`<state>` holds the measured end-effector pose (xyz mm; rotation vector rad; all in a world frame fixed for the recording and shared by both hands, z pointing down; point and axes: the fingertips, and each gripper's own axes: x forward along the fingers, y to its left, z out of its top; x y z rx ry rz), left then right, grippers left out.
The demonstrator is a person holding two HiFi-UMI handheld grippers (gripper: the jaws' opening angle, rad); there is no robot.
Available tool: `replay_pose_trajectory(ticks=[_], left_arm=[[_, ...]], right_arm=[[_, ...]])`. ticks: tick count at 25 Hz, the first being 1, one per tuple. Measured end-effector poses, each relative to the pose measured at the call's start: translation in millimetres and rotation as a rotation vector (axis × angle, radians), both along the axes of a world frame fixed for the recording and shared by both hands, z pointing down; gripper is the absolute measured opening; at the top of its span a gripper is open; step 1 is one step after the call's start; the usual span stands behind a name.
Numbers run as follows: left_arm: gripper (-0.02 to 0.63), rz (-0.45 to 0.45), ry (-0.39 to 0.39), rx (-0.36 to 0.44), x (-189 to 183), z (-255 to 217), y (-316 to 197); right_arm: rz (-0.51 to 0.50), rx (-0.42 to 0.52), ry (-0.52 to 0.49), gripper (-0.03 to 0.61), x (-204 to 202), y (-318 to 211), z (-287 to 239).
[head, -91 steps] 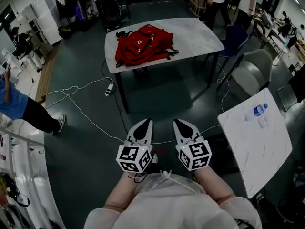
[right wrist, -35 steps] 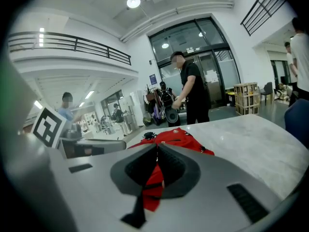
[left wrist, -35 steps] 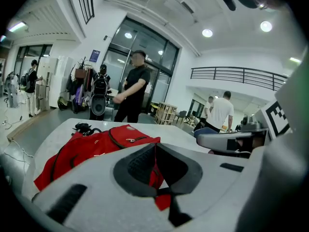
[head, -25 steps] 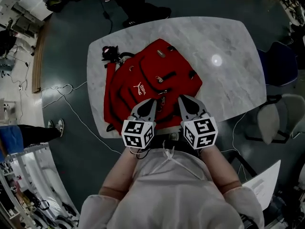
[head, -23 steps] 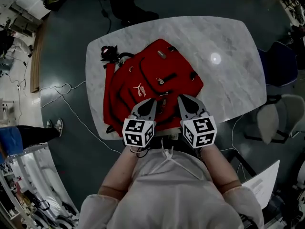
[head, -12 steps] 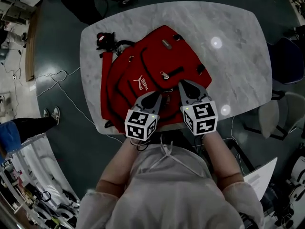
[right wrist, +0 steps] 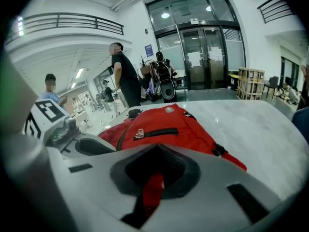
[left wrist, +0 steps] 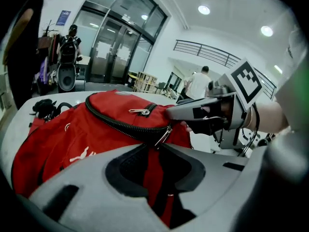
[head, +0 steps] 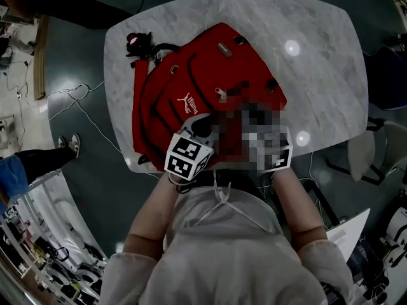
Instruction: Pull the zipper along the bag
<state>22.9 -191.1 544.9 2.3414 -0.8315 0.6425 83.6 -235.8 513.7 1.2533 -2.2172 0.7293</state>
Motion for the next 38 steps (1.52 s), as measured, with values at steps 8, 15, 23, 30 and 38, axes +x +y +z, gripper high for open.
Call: replay_pose_trajectory(ticks=[8,15,23,30,38], left_arm=[[0.057,0.187,-0.098,0.050,12,2,3],[0.028,0.208,-0.066,0.062,14,0,5],[0.023,0.143,-0.128,0.107,4,-3,8],[0.021,0.169,-0.230,0.148,-2,-6,7],[0.021,0.189,-0.244,0.128,-12,-15,9]], right_arm=[[0.006,-0.021,-0.015,0.028,1,-1,5],[-0.004,-0.031,0.019,0.028,1,-3,10],[-0.057,-0.018,0.095,0.028,-2,-2,14],[-0.080,0.014,0.152,0.028,-5,-3,11],[-0.097,0.002,0.183,0.026,0,1,19]])
